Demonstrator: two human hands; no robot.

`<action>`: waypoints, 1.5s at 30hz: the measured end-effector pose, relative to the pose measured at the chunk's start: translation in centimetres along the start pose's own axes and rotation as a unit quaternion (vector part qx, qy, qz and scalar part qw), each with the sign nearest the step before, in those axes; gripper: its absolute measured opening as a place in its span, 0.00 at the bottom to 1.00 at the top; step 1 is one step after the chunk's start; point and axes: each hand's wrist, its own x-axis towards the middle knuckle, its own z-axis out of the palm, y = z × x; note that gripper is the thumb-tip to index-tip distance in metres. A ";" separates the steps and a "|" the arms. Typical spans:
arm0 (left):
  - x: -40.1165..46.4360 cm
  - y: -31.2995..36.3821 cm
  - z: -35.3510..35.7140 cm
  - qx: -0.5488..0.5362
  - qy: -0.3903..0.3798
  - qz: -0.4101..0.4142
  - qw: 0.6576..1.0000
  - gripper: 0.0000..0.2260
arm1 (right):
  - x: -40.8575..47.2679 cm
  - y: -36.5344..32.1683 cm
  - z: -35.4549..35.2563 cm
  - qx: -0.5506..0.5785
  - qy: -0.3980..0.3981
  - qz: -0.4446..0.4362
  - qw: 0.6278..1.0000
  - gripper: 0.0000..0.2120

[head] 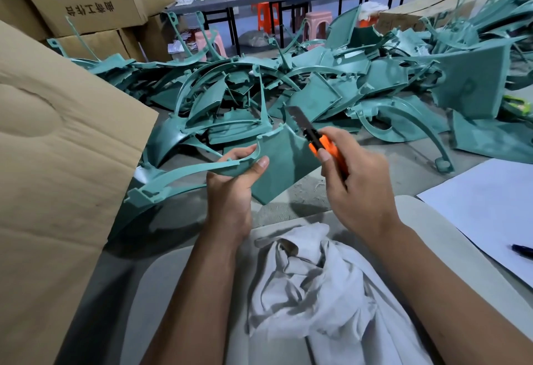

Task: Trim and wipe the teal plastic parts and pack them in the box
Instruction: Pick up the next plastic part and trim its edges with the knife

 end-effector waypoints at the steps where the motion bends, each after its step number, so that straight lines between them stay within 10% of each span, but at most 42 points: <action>1: 0.0 0.0 0.0 0.000 0.000 -0.002 1.000 0.18 | 0.0 -0.1 0.1 0.004 -0.020 -0.013 1.000 0.10; 45: -2.1 -2.2 4.0 -0.074 0.112 -0.041 0.990 0.13 | -0.4 0.6 1.7 -0.042 -0.031 0.115 0.992 0.06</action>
